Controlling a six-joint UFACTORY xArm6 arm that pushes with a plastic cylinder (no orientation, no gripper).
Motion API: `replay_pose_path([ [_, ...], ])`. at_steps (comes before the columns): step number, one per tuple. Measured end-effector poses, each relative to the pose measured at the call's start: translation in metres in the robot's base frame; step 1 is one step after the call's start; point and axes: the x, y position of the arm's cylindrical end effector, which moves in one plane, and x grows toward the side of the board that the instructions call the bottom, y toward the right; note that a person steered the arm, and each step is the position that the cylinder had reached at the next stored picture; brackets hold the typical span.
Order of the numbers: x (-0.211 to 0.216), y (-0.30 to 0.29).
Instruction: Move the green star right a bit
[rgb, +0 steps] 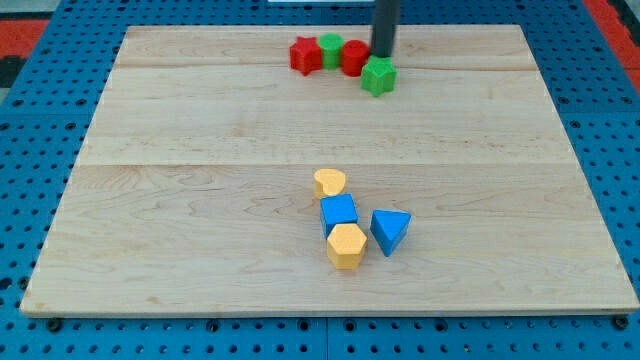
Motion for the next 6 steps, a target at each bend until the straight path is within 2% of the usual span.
replay_pose_path([
  [1, 0.055, -0.047],
  [2, 0.058, -0.052],
  [4, 0.027, -0.017],
  [5, 0.038, 0.008],
  [6, 0.094, 0.016],
])
